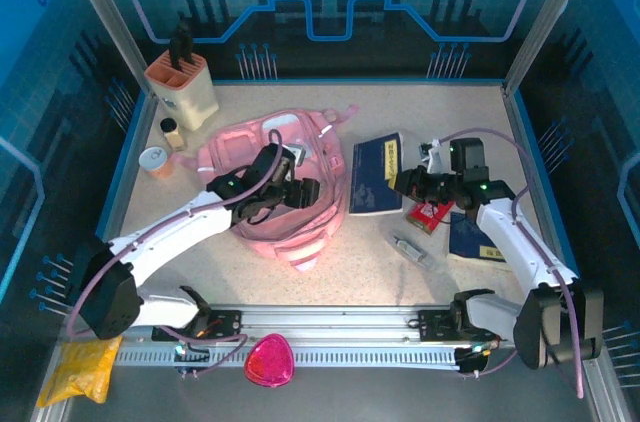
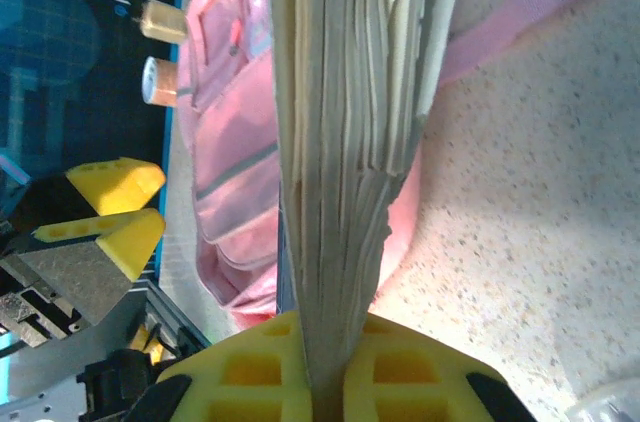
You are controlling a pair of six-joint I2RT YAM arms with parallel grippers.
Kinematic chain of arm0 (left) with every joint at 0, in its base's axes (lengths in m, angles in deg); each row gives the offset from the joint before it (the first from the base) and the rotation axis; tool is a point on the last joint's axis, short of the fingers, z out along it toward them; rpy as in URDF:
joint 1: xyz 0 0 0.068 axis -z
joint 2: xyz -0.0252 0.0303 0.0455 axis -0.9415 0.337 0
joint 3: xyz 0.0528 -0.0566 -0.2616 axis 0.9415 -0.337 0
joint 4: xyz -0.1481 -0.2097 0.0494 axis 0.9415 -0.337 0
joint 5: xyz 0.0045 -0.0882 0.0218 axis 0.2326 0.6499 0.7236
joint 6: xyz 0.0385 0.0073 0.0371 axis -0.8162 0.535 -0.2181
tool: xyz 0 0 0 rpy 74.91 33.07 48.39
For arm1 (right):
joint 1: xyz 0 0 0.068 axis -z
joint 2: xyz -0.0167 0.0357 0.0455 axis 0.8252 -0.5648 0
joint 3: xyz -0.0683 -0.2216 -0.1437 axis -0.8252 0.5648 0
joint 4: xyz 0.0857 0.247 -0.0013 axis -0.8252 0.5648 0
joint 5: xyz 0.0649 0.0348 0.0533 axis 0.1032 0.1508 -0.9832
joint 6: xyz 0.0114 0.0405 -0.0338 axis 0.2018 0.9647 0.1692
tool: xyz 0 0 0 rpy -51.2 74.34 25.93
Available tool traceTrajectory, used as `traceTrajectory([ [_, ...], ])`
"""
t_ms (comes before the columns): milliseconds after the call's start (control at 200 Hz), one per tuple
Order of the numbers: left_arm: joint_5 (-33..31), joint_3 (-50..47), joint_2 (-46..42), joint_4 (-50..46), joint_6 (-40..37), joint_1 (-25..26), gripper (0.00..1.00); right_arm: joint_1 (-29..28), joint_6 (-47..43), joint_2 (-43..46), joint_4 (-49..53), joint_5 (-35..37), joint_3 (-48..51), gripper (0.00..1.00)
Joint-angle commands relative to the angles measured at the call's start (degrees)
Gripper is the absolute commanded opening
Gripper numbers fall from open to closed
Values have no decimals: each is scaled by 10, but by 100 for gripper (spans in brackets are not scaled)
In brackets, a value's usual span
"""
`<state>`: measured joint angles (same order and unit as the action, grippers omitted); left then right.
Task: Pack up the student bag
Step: Pick up the book from the center of the table, then open the student bag at the center of the table.
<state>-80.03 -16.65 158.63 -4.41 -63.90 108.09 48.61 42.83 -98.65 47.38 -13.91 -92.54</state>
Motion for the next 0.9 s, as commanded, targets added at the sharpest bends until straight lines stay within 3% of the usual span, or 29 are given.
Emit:
traceTrajectory([
  [0, -41, 21, 18, -48, -78, 30, 72, 8, -32, 11, 27, 4, 20, 0],
  [355, -179, 66, 123, -61, -154, 85, 74, 12, -44, 0, 21, 1, 41, 0],
  [605, -207, 91, 197, -75, -162, 86, 71, 15, -36, -13, 2, -9, 49, 0],
  [685, -226, 87, 213, -58, -172, 87, 65, 15, -33, -16, -5, -11, 51, 0],
  [896, -258, 93, 230, -34, -189, 85, 38, 15, -34, -17, -5, -11, 50, 0],
])
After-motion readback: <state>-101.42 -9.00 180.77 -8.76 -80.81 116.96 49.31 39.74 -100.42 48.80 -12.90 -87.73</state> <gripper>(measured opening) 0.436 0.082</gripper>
